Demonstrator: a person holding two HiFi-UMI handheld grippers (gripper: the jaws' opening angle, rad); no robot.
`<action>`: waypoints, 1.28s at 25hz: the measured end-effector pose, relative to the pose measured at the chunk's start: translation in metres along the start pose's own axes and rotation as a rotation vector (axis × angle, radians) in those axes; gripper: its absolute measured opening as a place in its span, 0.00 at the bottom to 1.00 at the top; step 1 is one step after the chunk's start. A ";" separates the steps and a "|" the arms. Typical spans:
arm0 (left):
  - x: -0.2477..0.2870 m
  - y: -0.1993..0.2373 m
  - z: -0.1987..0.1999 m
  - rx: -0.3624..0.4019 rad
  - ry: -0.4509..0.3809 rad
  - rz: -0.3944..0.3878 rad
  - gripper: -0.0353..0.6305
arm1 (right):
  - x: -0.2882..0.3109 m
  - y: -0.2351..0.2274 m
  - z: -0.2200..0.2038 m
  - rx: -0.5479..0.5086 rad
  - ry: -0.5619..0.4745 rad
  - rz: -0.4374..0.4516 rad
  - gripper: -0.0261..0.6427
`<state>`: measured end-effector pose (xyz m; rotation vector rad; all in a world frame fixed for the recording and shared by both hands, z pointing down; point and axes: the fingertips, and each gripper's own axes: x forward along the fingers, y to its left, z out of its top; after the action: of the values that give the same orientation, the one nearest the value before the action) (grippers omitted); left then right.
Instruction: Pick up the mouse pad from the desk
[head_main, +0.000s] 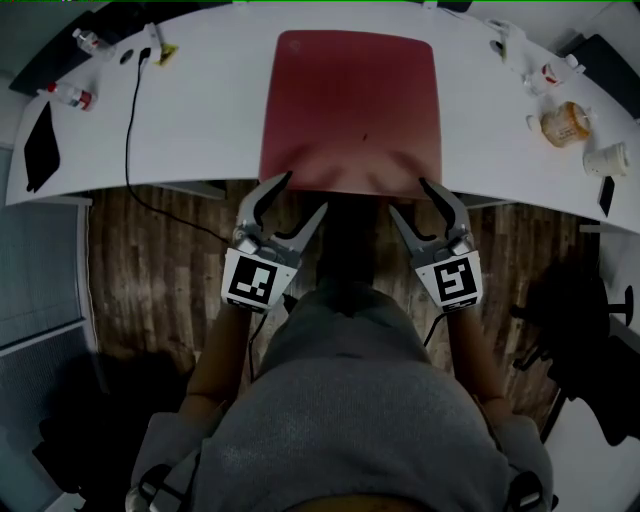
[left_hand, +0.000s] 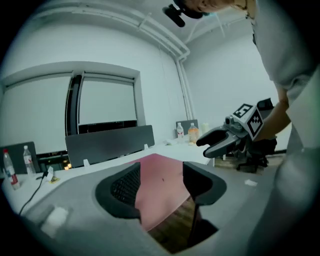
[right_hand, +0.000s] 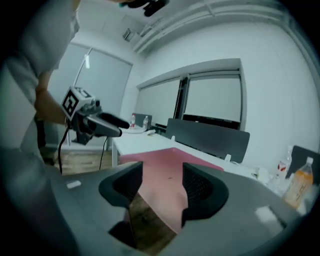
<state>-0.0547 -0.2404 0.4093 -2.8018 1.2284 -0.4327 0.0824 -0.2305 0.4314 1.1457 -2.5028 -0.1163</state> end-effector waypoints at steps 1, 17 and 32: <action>0.003 -0.002 -0.008 0.045 0.034 -0.007 0.46 | 0.004 0.002 -0.011 -0.057 0.033 0.017 0.39; 0.046 -0.010 -0.127 0.467 0.377 -0.088 0.49 | 0.051 0.010 -0.130 -0.565 0.329 0.059 0.44; 0.065 0.005 -0.169 0.640 0.470 -0.034 0.30 | 0.068 -0.001 -0.153 -0.639 0.366 0.014 0.25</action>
<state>-0.0627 -0.2801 0.5855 -2.2268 0.8716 -1.2792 0.1005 -0.2690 0.5935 0.7901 -1.9322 -0.5960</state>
